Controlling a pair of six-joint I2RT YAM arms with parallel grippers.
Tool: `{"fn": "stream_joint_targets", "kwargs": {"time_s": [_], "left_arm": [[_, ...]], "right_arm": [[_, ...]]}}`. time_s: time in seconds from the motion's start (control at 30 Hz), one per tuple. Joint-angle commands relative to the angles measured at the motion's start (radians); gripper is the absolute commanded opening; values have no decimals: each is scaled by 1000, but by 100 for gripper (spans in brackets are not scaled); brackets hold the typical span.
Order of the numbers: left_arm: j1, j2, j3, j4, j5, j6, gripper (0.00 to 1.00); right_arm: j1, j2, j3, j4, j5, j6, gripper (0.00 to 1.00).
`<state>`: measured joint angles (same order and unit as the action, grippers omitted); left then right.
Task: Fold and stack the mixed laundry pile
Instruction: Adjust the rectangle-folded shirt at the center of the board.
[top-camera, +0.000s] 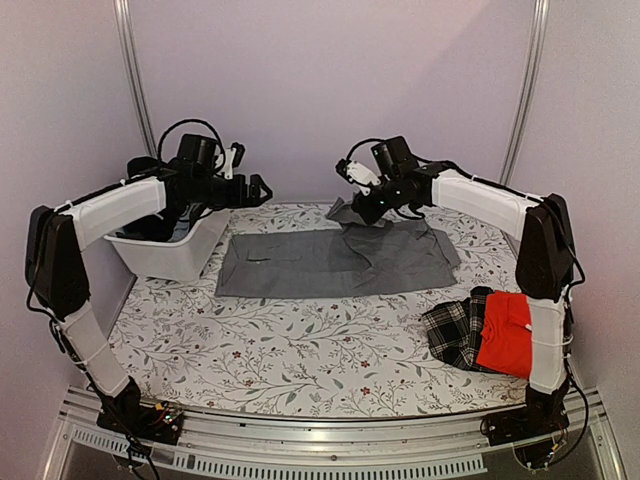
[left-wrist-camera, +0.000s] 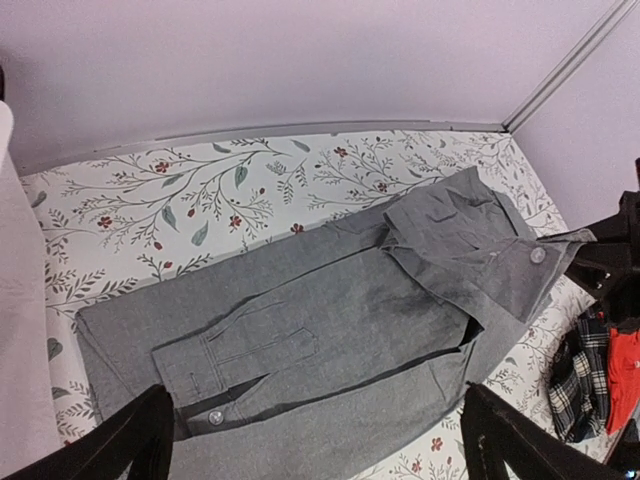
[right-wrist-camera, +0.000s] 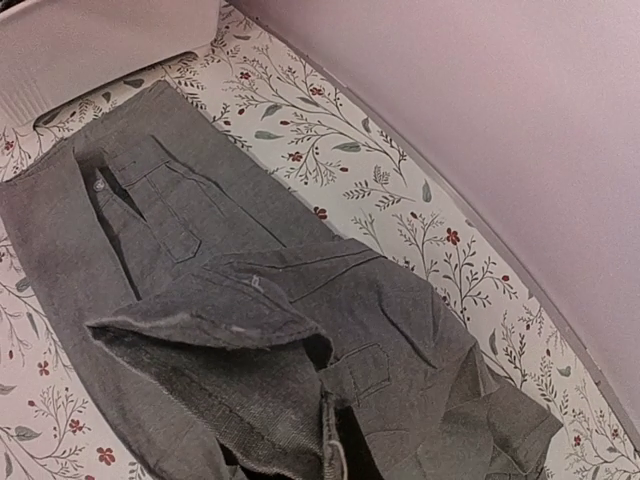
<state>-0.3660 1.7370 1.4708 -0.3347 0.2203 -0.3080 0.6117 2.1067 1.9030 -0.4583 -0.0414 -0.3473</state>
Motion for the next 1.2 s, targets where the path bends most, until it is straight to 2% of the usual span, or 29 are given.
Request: {"fn": "stream_joint_targets", "kwargs": {"time_s": [0.0,0.27,0.57,0.87,1.17], "left_arm": [[26,6,2,-15,17,-14,100],[57,0,-2,-27,29,-31,100],[73,-20,-35,-30,28,-49,100],[91,-16,-49,-39,38,-48,100],[110,-30,-84,-38,33,-50,100]], "right_arm": [[27,-11,94,-162,-47,91,0],[54,175,338,-308,-261,257,0],[80,223,352,-166,-506,445,0],[107,263,353,41,-564,573,0],[108,343,418,125,-562,654,1]]}}
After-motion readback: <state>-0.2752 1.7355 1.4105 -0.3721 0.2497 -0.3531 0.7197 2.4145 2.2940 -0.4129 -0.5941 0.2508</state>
